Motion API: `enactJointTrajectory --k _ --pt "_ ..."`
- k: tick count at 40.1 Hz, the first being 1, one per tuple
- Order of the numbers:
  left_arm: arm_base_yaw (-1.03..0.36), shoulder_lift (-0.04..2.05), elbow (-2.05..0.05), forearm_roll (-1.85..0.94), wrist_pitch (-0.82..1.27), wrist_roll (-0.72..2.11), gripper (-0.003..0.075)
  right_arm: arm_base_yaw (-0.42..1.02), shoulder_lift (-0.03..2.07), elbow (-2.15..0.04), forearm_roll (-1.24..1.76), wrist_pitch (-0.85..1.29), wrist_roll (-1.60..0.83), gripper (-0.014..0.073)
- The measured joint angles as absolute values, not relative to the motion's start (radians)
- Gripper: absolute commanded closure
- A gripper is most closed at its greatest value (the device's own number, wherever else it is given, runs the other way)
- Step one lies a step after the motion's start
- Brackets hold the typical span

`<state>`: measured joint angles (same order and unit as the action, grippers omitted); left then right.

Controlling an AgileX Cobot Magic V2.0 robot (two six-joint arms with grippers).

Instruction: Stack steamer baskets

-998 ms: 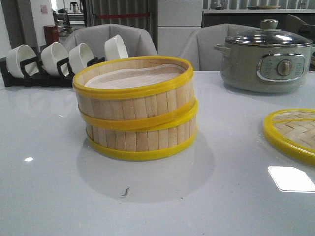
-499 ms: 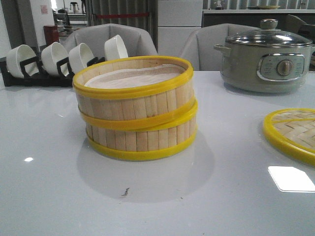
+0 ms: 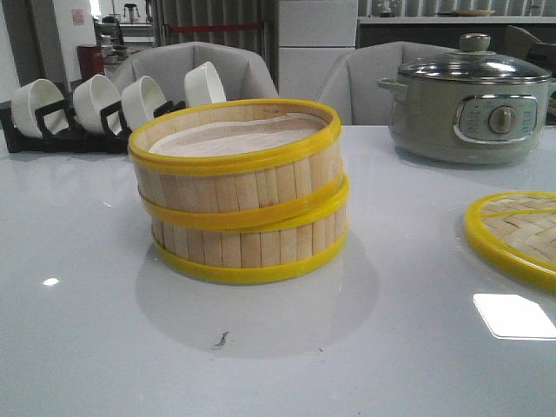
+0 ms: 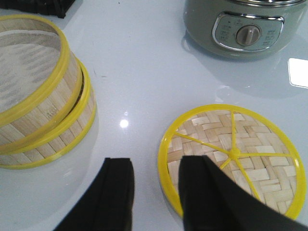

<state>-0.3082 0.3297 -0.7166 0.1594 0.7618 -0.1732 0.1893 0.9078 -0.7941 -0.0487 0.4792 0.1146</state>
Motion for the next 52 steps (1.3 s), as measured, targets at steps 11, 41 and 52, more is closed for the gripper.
enactJointTrajectory --k 11,41,52 --pt "-0.308 0.33 -0.717 0.159 0.762 -0.175 0.0636 0.189 0.908 -0.794 -0.049 0.479 0.115 0.0242" --pt "-0.308 0.33 -0.716 0.158 0.762 -0.175 0.0636 0.189 0.913 -0.794 -0.039 0.628 0.115 0.0242" --pt "-0.308 0.33 -0.716 0.158 0.76 -0.176 0.0636 0.07 1.045 -0.827 -0.031 0.617 0.115 0.0242"
